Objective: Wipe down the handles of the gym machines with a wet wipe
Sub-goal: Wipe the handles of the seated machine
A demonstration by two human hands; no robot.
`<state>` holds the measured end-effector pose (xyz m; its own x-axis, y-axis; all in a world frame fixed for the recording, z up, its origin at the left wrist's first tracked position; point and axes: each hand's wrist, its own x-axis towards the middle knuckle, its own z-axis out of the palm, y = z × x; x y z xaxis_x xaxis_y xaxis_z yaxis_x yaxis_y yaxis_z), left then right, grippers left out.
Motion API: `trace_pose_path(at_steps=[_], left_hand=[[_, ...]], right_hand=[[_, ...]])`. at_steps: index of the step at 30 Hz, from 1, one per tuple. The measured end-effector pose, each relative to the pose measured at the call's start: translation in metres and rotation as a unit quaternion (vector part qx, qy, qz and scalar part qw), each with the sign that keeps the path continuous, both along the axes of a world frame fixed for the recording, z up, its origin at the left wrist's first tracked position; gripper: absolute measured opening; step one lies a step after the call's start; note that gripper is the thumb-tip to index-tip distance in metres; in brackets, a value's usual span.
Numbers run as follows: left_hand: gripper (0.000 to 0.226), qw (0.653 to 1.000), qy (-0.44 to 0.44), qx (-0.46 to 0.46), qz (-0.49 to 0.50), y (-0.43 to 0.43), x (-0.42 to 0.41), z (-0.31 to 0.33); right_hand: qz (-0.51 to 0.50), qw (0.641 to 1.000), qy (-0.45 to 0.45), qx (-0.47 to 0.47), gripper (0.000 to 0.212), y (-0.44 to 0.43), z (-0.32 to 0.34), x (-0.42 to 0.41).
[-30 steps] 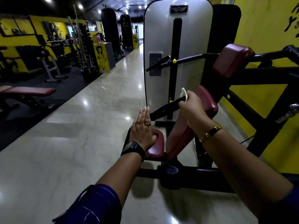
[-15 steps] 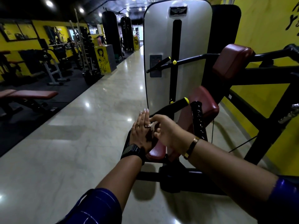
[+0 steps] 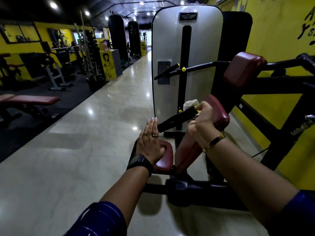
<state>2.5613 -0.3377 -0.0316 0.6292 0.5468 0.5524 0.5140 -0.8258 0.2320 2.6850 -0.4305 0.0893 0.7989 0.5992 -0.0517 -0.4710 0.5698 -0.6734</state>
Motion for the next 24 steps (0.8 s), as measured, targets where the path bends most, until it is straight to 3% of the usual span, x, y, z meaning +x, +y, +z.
trace_pose_path(at_steps=[2,3,4,6,8,10,13,15,18,21,24], left_hand=[[0.102,1.000,-0.001,-0.005,-0.005,0.001,0.001,-0.001],[0.103,1.000,0.003,-0.011,-0.006,0.000,0.001,-0.001],[0.103,1.000,0.006,-0.015,-0.005,-0.001,0.000,0.001],[0.102,1.000,0.009,-0.015,-0.008,-0.002,0.000,0.003],[0.106,1.000,0.019,-0.019,-0.009,-0.001,0.000,0.003],[0.110,1.000,0.019,-0.004,-0.005,0.001,-0.001,0.001],[0.106,1.000,0.012,0.007,-0.010,0.001,0.000,0.000],[0.110,1.000,0.000,0.017,-0.016,0.003,0.002,-0.001],[0.119,0.998,-0.007,0.056,-0.004,0.006,0.002,-0.001],[0.099,0.998,-0.024,0.043,-0.032,0.003,-0.001,0.002],[0.090,0.998,-0.010,0.055,-0.024,0.005,-0.003,0.003]], right_hand=[[0.020,0.994,-0.085,-0.059,0.023,-0.004,0.003,0.008],[0.015,0.973,-0.177,-0.147,0.018,-0.006,0.005,0.009],[-0.004,0.925,-0.284,-0.251,0.019,-0.007,0.006,0.010],[-0.050,0.753,-0.490,-0.436,0.027,-0.008,0.005,0.013],[-0.099,0.567,-0.627,-0.524,0.031,-0.009,0.004,0.010],[-0.123,0.469,-0.689,-0.539,0.034,-0.011,0.004,0.001],[-0.158,0.364,-0.732,-0.554,0.035,-0.008,0.000,-0.007],[-0.159,0.321,-0.758,-0.545,0.032,-0.005,-0.004,-0.015],[-0.110,0.295,-0.796,-0.516,0.028,-0.001,-0.014,-0.032],[-0.068,0.260,-0.827,-0.494,0.045,0.003,-0.027,-0.053],[-0.033,0.242,-0.810,-0.534,0.062,-0.002,-0.035,-0.064]])
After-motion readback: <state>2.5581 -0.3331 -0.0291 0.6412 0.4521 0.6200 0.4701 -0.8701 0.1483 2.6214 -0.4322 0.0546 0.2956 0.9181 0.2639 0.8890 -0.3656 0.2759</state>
